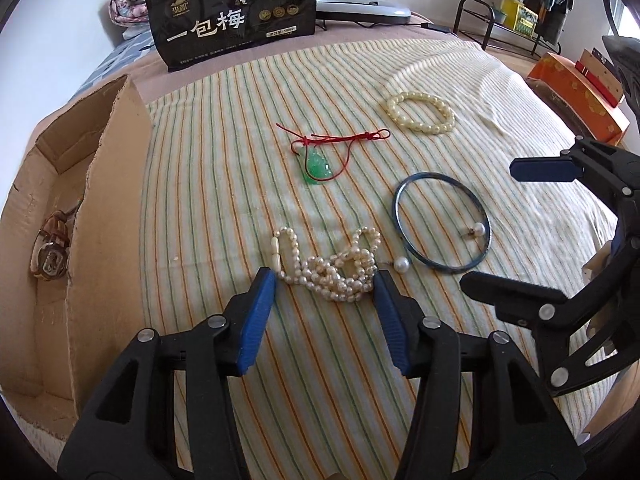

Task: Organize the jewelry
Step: 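Grasp the pearl necklace with the left tool while the right tool grasps the blue bangle, then carry the pearl necklace and blue bangle with both tools over the cardboard box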

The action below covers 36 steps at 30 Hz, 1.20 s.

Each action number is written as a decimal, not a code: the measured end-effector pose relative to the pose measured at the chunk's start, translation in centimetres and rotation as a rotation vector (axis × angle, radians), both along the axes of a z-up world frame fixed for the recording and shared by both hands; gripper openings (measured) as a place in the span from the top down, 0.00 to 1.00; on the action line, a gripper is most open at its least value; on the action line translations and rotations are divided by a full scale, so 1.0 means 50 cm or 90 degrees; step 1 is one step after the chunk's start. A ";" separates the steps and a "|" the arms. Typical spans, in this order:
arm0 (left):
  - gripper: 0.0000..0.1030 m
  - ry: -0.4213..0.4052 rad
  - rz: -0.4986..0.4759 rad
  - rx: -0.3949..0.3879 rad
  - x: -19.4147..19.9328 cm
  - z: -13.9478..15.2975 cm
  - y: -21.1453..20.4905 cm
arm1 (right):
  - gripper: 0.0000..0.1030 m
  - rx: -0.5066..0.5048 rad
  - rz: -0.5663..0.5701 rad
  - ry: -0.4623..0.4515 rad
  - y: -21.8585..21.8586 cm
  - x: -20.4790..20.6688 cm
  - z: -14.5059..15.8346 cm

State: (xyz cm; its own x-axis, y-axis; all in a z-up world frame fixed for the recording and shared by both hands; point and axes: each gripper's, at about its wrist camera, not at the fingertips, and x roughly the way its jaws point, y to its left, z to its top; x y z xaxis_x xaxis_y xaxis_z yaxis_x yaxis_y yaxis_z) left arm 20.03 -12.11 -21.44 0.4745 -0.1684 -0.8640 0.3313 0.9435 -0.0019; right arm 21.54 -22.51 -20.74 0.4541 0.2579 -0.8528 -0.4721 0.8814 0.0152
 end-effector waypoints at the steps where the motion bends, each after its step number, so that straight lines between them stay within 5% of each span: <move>1: 0.53 -0.003 0.002 0.002 0.001 0.000 0.001 | 0.02 0.000 0.001 0.000 0.002 0.002 -0.002; 15: 0.79 -0.014 0.017 -0.001 0.018 -0.001 0.011 | 0.05 -0.005 0.021 0.004 0.029 0.017 -0.030; 20: 0.87 -0.015 0.015 -0.003 0.018 -0.001 0.012 | 0.21 -0.002 0.021 0.006 0.035 0.027 -0.029; 21: 0.87 -0.015 0.015 -0.003 0.018 -0.001 0.012 | 0.30 0.001 0.022 0.006 0.036 0.028 -0.027; 36: 0.91 -0.024 0.013 -0.054 -0.011 0.047 0.018 | 0.30 0.045 -0.014 -0.016 0.004 0.018 0.033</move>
